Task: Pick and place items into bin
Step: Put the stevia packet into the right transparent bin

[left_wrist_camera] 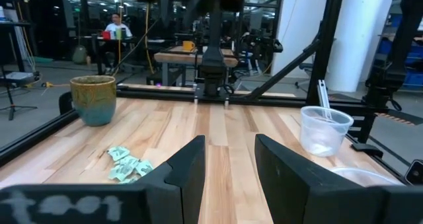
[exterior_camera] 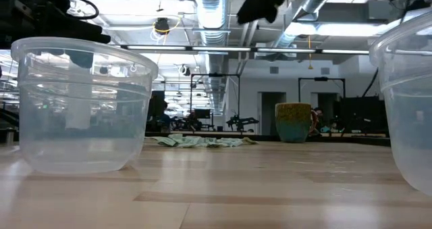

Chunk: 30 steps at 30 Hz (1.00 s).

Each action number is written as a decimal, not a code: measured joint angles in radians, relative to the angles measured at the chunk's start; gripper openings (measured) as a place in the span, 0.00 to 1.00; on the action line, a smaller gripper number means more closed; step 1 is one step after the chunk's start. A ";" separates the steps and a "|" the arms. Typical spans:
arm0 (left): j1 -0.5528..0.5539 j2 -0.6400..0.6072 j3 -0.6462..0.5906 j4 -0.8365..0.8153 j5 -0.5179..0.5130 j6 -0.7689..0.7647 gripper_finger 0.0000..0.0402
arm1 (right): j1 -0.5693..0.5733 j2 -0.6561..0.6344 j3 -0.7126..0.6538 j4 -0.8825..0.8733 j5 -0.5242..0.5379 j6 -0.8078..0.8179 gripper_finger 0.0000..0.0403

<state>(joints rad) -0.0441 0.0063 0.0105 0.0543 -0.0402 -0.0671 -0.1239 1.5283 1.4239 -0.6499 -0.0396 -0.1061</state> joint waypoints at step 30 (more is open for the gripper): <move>0.000 0.000 -0.001 -0.016 0.008 -0.028 0.30 | 0.036 0.488 0.047 -0.042 0.024 -0.069 0.30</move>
<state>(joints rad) -0.0444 0.0067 0.0097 0.0387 -0.0326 -0.0952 -0.0878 2.0161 1.4708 -0.6919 -0.0160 -0.1746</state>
